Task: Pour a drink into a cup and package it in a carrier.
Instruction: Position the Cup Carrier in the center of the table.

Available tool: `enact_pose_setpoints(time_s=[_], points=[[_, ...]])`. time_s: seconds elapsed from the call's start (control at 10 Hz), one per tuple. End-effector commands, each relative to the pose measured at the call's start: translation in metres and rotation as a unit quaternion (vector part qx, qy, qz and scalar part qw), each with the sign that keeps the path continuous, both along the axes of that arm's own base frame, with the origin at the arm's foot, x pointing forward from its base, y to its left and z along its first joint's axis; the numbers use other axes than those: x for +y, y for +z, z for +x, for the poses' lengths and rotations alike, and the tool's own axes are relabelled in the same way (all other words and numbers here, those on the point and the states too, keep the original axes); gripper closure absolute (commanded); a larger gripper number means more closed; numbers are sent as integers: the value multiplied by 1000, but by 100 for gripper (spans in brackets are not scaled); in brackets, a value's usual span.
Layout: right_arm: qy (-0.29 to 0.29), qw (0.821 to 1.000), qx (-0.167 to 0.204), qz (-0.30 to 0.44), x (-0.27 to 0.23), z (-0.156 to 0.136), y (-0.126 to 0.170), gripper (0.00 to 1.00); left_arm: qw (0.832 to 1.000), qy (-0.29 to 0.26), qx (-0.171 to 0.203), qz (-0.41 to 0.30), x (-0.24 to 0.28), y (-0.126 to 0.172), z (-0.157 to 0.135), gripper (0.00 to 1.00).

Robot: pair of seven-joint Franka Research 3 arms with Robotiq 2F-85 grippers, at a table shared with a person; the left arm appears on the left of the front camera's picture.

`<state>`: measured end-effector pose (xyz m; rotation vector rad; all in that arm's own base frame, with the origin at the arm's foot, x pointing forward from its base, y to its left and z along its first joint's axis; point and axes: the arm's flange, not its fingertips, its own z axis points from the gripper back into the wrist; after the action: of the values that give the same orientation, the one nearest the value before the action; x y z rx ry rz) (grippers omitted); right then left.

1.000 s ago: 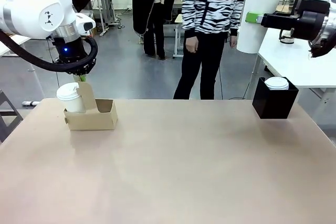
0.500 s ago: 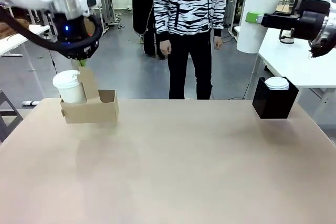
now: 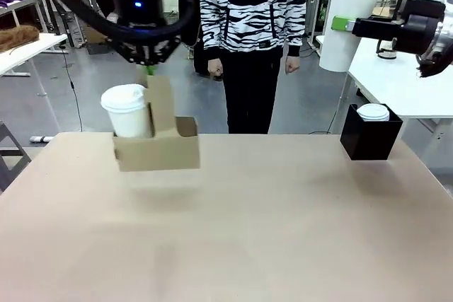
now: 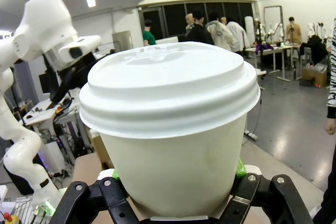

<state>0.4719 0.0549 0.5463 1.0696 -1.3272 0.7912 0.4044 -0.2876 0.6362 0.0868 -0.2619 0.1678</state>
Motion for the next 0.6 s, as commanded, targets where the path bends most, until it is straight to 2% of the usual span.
enact_pose_setpoints(time_s=[0.0, 0.2, 0.5], points=[[0, 1000, -11, 3, 1, 2, 4, 19, 1000, 0, 4, 10, -29, -19, -4, 98], [0, 1000, -11, 3, 1, 2, 4, 19, 1000, -27, -6, -1, -62, -49, -15, 98], [0, 1000, -11, 3, 1, 2, 4, 19, 997, -74, -1, -3, -104, -100, -27, 98]])
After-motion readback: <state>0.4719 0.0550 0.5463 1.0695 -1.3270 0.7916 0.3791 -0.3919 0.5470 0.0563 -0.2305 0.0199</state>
